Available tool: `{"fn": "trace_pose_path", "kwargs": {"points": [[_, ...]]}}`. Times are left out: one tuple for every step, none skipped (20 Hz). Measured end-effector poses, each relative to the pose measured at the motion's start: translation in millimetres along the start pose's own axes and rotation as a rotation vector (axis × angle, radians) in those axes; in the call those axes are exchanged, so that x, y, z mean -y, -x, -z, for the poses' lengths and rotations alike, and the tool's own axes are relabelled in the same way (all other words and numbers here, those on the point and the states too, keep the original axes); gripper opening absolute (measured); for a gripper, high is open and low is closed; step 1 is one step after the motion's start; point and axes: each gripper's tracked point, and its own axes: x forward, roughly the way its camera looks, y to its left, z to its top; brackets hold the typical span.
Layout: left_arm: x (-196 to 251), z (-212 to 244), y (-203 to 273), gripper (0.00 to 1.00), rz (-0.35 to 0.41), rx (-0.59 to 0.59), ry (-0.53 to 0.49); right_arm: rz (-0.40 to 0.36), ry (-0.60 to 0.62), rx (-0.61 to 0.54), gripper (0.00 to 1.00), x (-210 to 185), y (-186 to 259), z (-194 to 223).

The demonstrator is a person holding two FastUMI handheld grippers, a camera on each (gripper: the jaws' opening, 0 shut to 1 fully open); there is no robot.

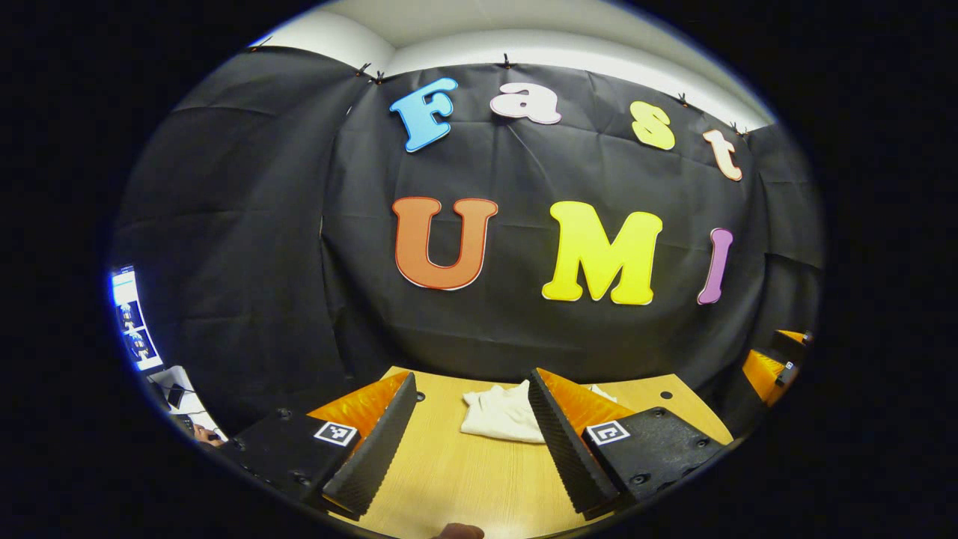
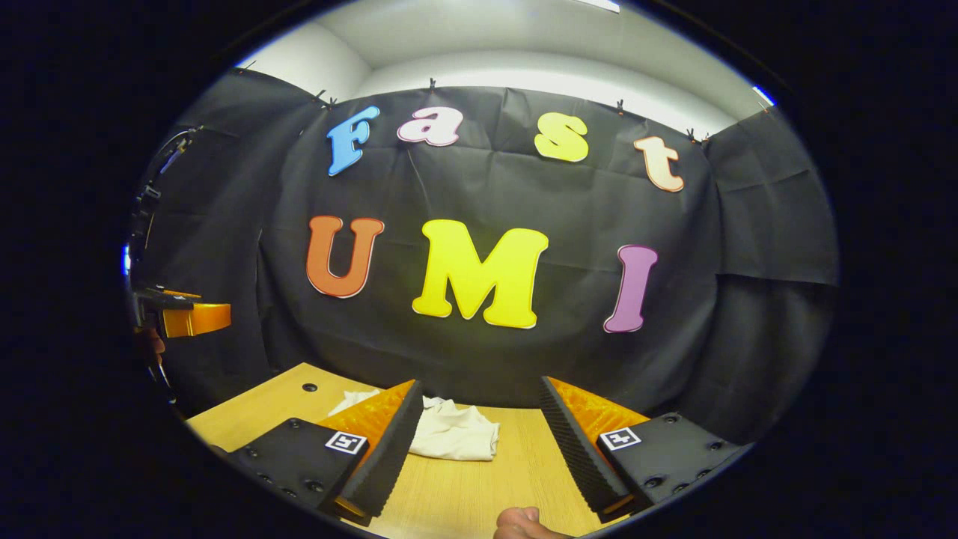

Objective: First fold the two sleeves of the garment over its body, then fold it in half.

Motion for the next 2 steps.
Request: {"fn": "trace_pose_path", "kwargs": {"points": [[-1.6,-2.2,3.0,0.95,0.000,0.009,0.001,-0.005,-0.006,0.004,0.93,-3.1,4.6,-1.4],[-2.5,-5.4,4.9,0.95,-0.005,0.023,0.002,-0.020,-0.015,0.005,0.96,-12.9,7.2,-1.0]]}}
